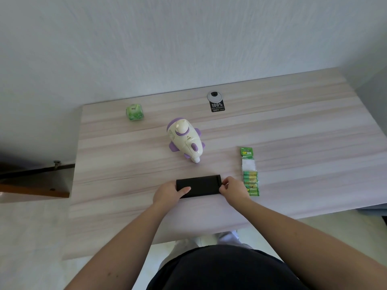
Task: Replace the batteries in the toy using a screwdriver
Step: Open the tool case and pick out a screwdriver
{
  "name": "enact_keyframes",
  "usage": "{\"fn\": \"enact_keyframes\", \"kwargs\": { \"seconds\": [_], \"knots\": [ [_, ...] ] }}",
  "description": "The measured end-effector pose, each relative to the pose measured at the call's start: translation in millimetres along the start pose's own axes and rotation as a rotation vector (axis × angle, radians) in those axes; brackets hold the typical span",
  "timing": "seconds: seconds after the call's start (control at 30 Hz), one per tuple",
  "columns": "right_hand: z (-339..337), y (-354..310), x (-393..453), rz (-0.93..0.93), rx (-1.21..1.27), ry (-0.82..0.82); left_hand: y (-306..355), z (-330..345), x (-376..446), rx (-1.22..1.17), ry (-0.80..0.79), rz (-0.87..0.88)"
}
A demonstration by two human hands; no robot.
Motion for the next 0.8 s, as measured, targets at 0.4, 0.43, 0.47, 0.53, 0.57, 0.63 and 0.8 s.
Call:
{"fn": "enact_keyframes", "kwargs": {
  "seconds": [0.4, 0.43, 0.47, 0.53, 0.57, 0.63, 0.8],
  "knots": [
    [0, 2, 0, -0.006, 0.016, 0.013, -13, -9, -14, -0.052, 0.058, -0.089],
    [-1, 2, 0, -0.011, 0.006, 0.003, -11, -8, -15, -0.066, 0.081, -0.081],
    [-1, 4, 1, -0.018, -0.005, -0.005, -8, -8, -17, -0.074, 0.122, -0.069],
    [-2, 6, 1, -0.029, -0.017, -0.013, -3, -5, -20, 0.051, 0.254, -0.036],
    [-2, 7, 1, -0.031, -0.019, -0.011, 0, -2, -21, 0.164, 0.305, -0.010],
    [-2, 6, 2, -0.034, -0.026, -0.001, 9, 5, -24, 0.311, 0.341, 0.090],
    [-1, 3, 6, -0.019, -0.075, 0.000, 35, 38, -13, 0.496, 0.150, 0.360]
  ]
}}
Point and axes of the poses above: each hand's wrist, its own x-axis towards the middle knuckle, its own z-axis out of the palm, y = z × x, the point moved 1 cm from there along x, towards the middle knuckle, and after that the axes turned 13 degrees about -y, right-handed, at the moved point
